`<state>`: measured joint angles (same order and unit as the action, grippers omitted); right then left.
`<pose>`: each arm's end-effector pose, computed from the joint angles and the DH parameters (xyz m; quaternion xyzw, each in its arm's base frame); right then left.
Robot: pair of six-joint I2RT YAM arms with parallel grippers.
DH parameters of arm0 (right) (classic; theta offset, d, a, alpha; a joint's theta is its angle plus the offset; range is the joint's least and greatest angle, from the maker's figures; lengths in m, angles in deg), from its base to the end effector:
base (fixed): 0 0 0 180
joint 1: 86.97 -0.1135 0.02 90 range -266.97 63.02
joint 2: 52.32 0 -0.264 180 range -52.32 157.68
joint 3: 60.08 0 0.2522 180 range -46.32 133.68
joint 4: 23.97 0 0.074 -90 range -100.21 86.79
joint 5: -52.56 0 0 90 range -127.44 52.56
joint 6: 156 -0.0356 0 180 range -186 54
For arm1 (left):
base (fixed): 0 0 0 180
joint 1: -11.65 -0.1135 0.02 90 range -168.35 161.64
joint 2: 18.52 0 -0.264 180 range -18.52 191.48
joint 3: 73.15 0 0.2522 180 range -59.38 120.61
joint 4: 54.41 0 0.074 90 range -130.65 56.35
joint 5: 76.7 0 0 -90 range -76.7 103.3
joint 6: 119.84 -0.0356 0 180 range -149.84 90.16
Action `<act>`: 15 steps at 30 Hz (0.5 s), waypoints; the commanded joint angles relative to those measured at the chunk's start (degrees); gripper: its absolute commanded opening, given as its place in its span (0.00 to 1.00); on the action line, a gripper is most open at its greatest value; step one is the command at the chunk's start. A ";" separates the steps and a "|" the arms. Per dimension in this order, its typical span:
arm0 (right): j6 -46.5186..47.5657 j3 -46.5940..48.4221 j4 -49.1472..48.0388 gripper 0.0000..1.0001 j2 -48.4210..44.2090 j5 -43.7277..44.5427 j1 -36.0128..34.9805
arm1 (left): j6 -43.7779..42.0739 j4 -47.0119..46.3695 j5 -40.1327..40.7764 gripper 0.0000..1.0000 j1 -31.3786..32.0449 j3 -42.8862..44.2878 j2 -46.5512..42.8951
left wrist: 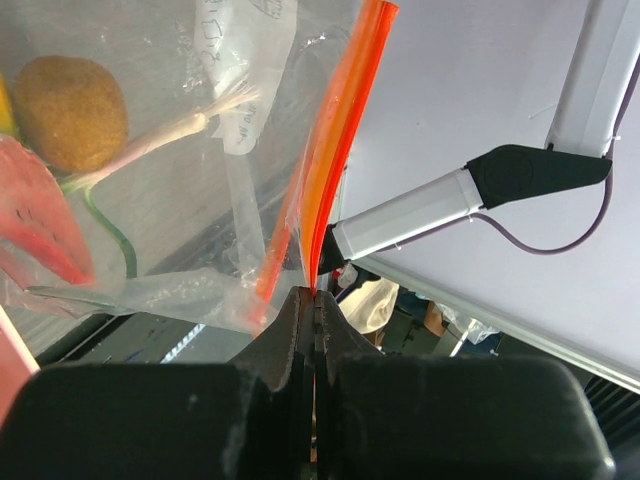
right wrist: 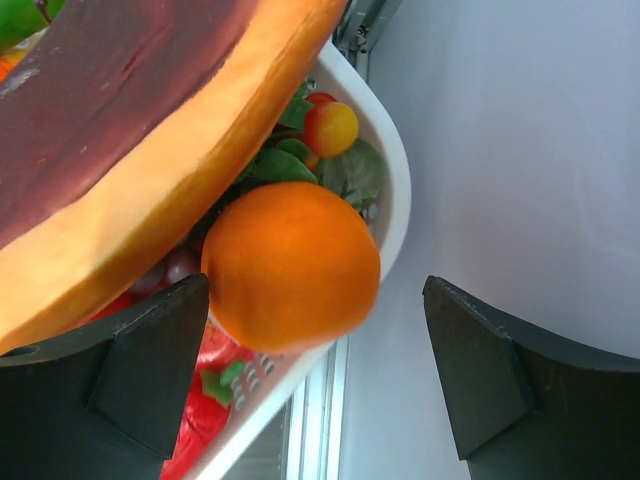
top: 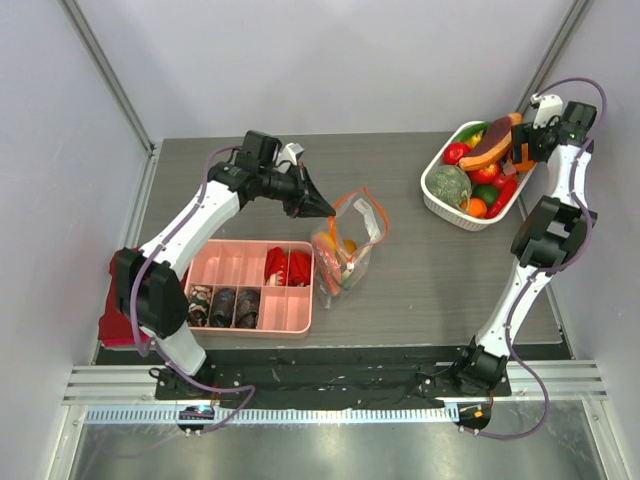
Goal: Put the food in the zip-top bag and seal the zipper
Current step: Pick up the fake fruit from the bin.
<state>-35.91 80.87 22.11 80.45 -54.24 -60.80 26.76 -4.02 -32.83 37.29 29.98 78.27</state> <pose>0.4840 -0.2264 0.2768 -0.0945 0.8861 -0.0891 0.4450 0.3250 -0.1844 0.3349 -0.0787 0.8572 -0.5079 0.0333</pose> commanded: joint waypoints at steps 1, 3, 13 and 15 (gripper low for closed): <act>0.50 2.09 -4.72 0.93 1.26 0.89 -0.95 | 0.00 -1.64 -1.07 0.00 -0.16 1.87 0.06; 0.41 1.57 -5.68 0.92 1.88 1.24 -1.04 | 0.00 -1.73 -1.16 0.00 -0.25 1.78 0.15; 0.24 1.12 -6.92 0.72 3.02 2.56 -1.48 | -0.08 -1.20 -1.24 0.00 -0.69 2.22 1.11; 0.50 0.16 -6.91 0.65 2.15 2.56 -1.48 | -0.08 -1.29 -1.16 0.00 -0.69 2.22 1.29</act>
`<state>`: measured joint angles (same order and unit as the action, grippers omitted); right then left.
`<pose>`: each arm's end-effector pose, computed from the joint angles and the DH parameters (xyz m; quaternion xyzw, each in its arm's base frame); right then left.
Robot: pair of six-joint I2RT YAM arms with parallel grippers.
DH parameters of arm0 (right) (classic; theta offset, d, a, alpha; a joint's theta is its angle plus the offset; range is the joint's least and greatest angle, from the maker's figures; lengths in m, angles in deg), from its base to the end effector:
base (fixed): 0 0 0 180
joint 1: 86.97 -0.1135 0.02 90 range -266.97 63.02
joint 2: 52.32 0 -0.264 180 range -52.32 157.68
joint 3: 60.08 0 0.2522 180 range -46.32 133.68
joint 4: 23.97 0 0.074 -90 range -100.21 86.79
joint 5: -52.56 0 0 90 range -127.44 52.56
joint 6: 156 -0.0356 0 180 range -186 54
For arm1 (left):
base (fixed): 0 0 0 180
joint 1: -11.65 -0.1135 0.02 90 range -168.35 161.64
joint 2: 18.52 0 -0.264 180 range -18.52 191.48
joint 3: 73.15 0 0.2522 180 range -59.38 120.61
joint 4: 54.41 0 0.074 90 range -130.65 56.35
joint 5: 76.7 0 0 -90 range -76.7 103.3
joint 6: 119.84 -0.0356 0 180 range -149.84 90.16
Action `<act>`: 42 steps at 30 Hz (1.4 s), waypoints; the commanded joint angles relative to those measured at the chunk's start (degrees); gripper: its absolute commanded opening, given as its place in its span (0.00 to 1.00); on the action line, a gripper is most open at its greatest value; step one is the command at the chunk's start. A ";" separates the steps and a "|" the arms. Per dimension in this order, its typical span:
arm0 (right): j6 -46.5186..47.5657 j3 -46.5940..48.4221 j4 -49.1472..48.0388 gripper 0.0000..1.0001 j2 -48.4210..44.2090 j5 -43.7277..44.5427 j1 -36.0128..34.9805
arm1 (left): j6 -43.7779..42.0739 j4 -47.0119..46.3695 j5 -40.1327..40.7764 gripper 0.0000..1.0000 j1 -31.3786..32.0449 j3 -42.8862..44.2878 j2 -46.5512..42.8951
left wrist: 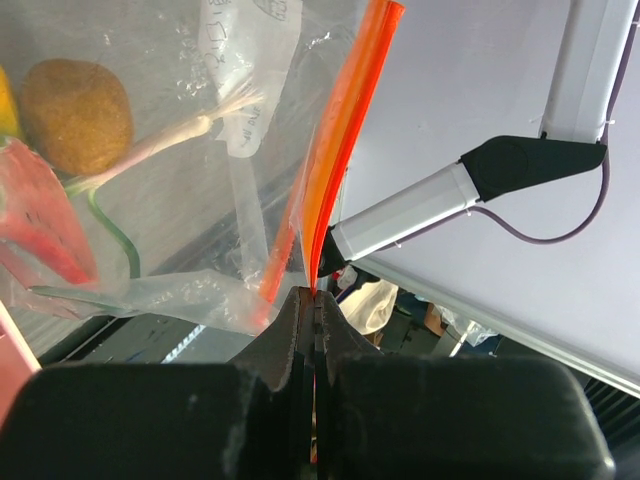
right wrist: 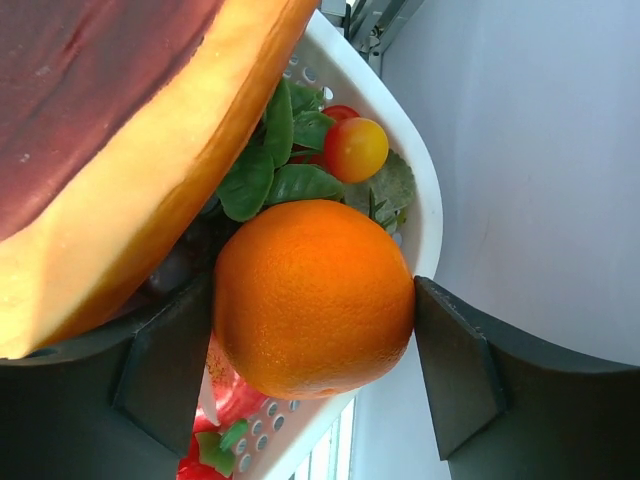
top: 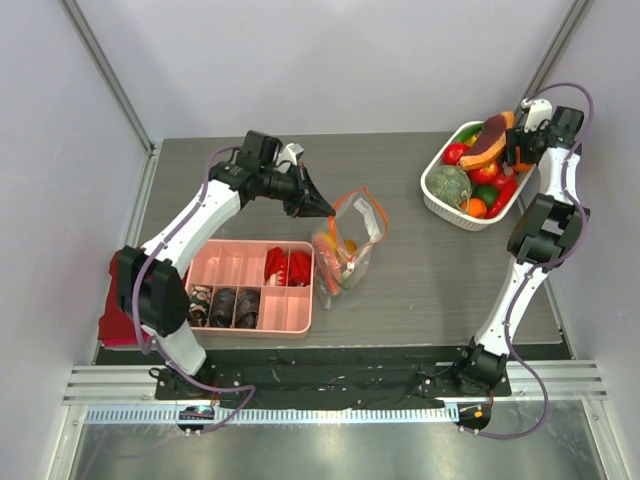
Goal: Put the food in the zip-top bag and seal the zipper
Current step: Pick up the fake fruit from the bin, then place the fake fruit in the zipper food storage bag.
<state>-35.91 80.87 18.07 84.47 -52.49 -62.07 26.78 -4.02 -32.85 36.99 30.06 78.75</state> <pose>0.5023 -0.2230 0.2460 -0.0978 0.8871 -0.0967 0.4406 0.3276 -0.1836 0.3324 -0.0826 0.8578 -0.5064 0.0319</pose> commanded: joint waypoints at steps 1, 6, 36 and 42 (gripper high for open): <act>0.59 -0.36 -2.87 0.63 -3.10 0.81 -0.21 | -0.11 -1.29 -1.13 0.00 -0.38 2.22 0.90; 1.12 -5.89 -2.96 0.52 -9.25 -0.59 -0.12 | -0.11 -1.55 -1.05 0.00 -0.38 2.05 0.81; -15.76 -31.56 10.40 0.41 -56.10 -19.85 -40.16 | 3.06 -4.63 -3.86 0.00 -1.35 -0.33 -0.86; -14.89 -38.60 9.70 0.41 -55.67 -15.37 -47.40 | 3.15 -5.24 -4.65 0.00 -1.44 -0.68 -1.47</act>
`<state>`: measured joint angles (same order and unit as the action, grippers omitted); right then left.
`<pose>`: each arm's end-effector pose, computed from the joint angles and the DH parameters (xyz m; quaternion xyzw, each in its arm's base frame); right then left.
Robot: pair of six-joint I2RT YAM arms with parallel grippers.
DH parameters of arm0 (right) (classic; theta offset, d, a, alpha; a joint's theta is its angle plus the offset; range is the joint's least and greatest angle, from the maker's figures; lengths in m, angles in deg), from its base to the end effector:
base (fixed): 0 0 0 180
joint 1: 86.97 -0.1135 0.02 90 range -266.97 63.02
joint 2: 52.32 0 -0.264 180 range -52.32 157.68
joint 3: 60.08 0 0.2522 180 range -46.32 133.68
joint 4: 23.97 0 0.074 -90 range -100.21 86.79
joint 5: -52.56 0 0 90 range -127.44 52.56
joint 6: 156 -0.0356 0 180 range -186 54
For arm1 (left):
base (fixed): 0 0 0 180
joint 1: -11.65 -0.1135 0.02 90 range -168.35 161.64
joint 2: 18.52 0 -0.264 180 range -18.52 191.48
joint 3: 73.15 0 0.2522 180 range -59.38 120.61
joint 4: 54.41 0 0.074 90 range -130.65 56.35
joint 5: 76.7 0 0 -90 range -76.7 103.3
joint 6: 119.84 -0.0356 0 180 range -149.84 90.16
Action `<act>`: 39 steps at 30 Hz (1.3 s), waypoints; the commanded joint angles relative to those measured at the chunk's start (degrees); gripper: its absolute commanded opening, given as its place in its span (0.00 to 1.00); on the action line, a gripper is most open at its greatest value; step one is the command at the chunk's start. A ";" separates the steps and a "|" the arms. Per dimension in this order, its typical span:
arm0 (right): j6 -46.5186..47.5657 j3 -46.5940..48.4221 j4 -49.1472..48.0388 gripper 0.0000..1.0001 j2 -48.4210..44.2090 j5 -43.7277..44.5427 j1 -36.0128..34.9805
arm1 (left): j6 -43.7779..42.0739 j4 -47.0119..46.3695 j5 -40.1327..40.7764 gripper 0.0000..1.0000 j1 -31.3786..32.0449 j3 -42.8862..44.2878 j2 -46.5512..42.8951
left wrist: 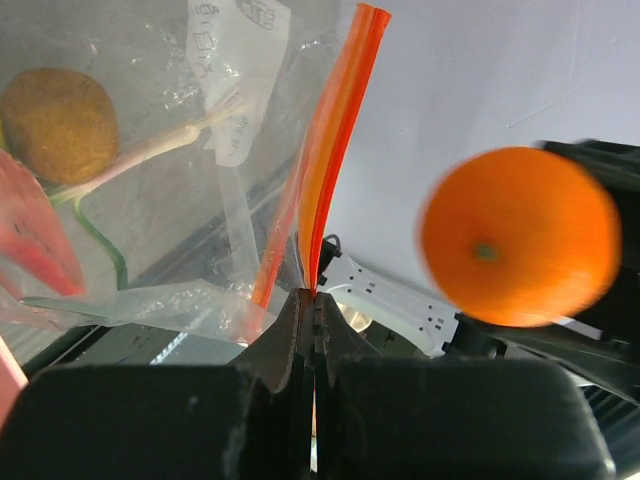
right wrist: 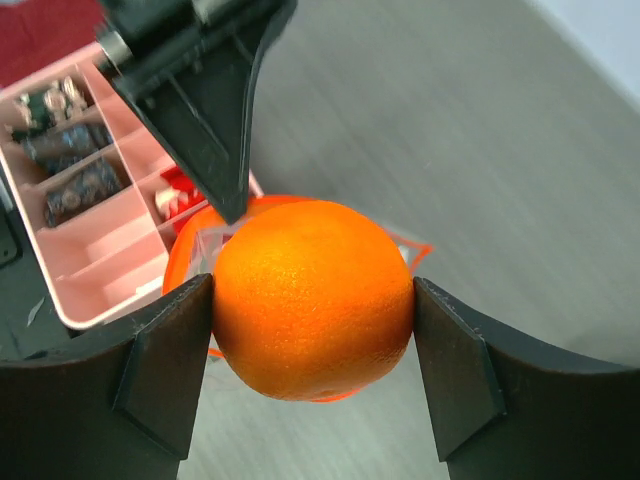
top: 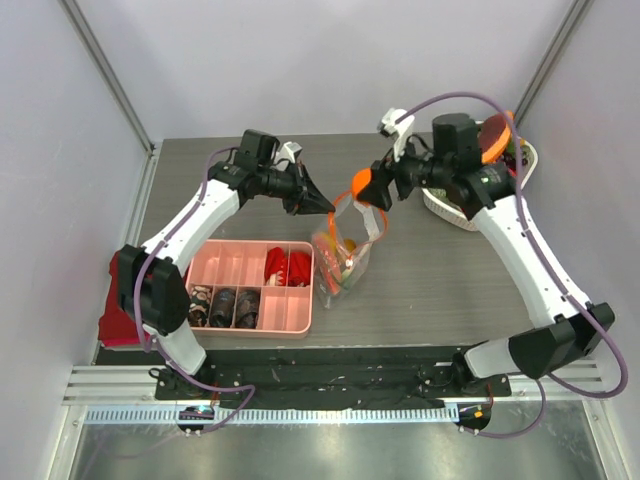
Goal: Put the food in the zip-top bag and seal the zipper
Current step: Place the fake fruit in the zipper food storage bag, then pick up the fake fruit from the bin.
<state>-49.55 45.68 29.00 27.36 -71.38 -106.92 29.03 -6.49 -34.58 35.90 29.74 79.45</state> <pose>0.2673 0.1182 0.4373 -0.3997 0.7266 0.2639 0.4927 0.3351 -0.1799 0.3298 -0.0949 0.8483 -0.5202 0.0258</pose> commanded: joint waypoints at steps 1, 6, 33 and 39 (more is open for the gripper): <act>-0.98 -4.28 -1.41 0.42 1.44 4.04 -3.86 | 0.98 -2.86 -2.92 0.00 -0.43 -0.44 -2.26; -0.71 -7.37 -3.07 0.56 3.11 5.54 -6.86 | 1.60 -3.92 -3.36 0.00 -0.52 -1.23 -2.35; -7.64 3.18 2.38 0.91 9.70 5.80 36.19 | 1.33 -4.53 -2.92 0.00 -0.96 -1.67 -3.41; -8.89 2.83 -2.89 0.84 15.50 9.14 41.74 | 1.25 -4.44 -2.92 0.00 -0.96 -1.85 -3.23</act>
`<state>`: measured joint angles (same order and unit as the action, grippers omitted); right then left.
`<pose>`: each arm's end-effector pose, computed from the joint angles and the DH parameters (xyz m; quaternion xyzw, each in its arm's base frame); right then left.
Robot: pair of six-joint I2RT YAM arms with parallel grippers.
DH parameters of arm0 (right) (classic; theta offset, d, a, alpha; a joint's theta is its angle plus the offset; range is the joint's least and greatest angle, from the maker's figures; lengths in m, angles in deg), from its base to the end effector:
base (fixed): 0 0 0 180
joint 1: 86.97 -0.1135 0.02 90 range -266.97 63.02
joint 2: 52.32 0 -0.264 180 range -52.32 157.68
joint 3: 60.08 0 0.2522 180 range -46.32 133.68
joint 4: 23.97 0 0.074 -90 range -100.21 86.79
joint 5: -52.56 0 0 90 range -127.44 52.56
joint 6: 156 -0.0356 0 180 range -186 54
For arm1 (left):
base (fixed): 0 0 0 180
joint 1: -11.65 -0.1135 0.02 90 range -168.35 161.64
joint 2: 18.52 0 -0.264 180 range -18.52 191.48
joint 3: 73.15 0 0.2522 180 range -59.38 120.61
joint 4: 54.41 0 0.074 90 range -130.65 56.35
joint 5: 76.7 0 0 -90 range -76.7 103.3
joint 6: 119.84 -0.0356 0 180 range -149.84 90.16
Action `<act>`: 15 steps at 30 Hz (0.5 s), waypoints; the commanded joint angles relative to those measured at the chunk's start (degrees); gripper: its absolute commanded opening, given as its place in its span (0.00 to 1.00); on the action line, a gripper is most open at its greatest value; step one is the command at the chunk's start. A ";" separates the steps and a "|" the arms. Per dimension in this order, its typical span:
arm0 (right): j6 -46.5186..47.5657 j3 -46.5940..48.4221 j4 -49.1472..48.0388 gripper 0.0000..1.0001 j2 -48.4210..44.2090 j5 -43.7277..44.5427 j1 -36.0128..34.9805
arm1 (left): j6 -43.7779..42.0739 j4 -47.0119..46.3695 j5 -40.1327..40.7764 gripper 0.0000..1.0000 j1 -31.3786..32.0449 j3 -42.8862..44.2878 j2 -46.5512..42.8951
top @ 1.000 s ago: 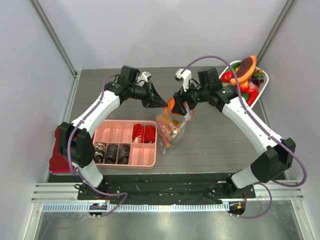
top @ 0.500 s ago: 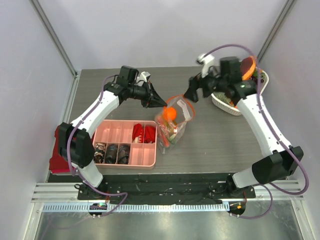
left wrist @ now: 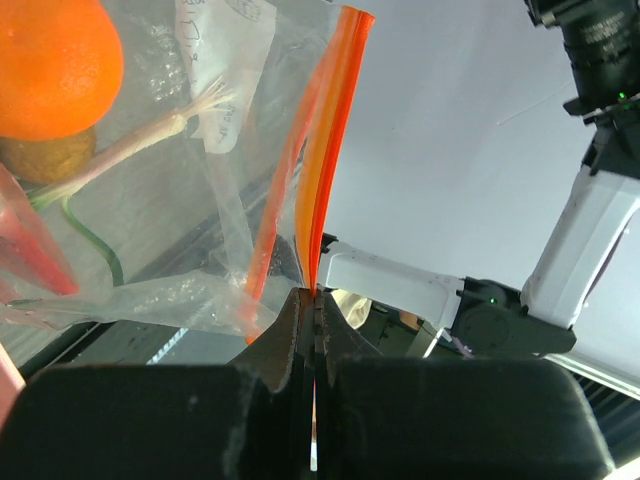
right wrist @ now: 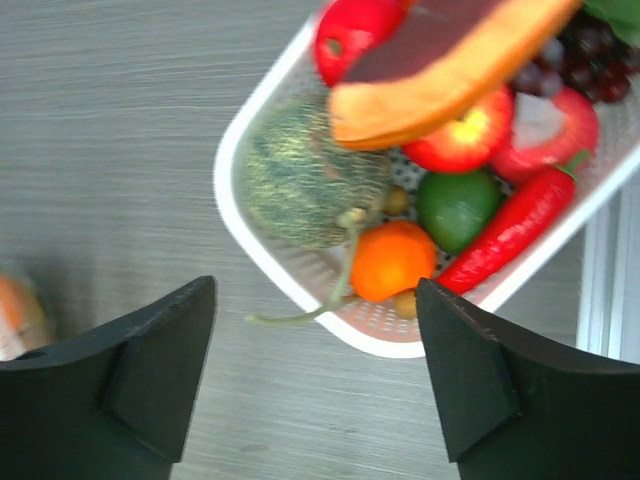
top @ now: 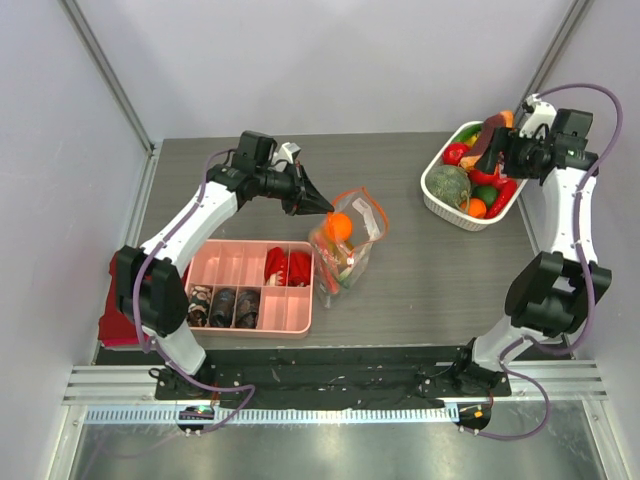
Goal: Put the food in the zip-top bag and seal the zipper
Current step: Pick up the fake fruit from the bin.
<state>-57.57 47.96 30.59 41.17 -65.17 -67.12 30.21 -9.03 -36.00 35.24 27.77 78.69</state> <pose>0.3452 -0.1070 0.3725 -0.0132 0.8856 0.1104 0.4509 0.3351 -0.1758 0.3271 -0.0972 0.8410 -0.5317 0.0235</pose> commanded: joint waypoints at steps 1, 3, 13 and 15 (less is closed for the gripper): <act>0.00 0.21 -5.11 0.81 2.82 3.55 2.20 | 0.07 -1.82 -1.59 0.00 -0.30 0.12 -2.46; 3.15 -0.50 -8.08 0.77 3.62 3.38 3.08 | -0.02 -1.82 -1.59 0.00 -0.30 0.12 -2.46; 22.57 -14.04 -31.04 0.84 5.37 -17.53 8.79 | -1.17 -1.56 -1.42 0.00 -0.48 0.47 -2.20; 24.53 -11.77 -31.04 0.84 8.36 -20.08 9.06 | -1.17 -1.21 -1.50 0.00 -0.57 0.65 -1.94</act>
<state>-43.06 33.05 8.58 46.85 -76.12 -58.64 29.76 -9.05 -36.00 35.13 27.77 78.69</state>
